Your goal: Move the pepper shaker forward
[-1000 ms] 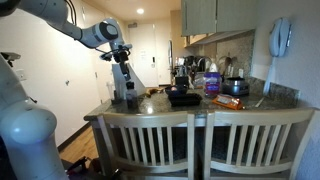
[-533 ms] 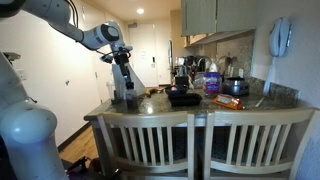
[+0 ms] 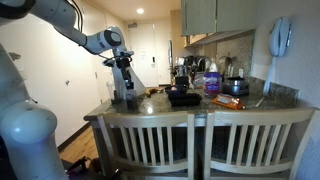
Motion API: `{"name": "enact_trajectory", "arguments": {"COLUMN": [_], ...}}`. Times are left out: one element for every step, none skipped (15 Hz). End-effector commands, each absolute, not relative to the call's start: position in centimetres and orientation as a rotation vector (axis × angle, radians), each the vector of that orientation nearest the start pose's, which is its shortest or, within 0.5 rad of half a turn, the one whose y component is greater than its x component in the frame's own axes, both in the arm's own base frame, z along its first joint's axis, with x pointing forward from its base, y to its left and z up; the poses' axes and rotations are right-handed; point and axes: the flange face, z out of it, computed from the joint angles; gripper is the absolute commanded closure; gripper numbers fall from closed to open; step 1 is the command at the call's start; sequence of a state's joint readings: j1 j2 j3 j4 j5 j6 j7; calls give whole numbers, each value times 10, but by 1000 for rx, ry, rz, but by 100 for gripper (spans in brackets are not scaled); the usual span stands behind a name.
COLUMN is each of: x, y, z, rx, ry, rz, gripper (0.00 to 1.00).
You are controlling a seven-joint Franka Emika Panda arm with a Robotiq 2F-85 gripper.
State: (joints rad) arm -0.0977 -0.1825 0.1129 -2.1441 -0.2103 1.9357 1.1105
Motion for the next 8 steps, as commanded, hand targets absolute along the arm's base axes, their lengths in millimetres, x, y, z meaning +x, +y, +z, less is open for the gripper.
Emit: {"name": "enact_trajectory", "arguments": {"x": [497,497,497,498,498,498,497,497], "y": [-5,-5,-5,-5,-4,-4,-4,-4], "z": [479,479,479,479,479,479,480,481], "rx": [-2912,-2912,-2912,-2914,-2920,-2922,-2920,-2917], "ry": [1629,1629,1629,1627,1619,1616,1612,1614], "rz": [-147,-147,-148,-147,-141,-140,-137,-139], "gripper": [0,0,0,0,25,26,34,40]}}
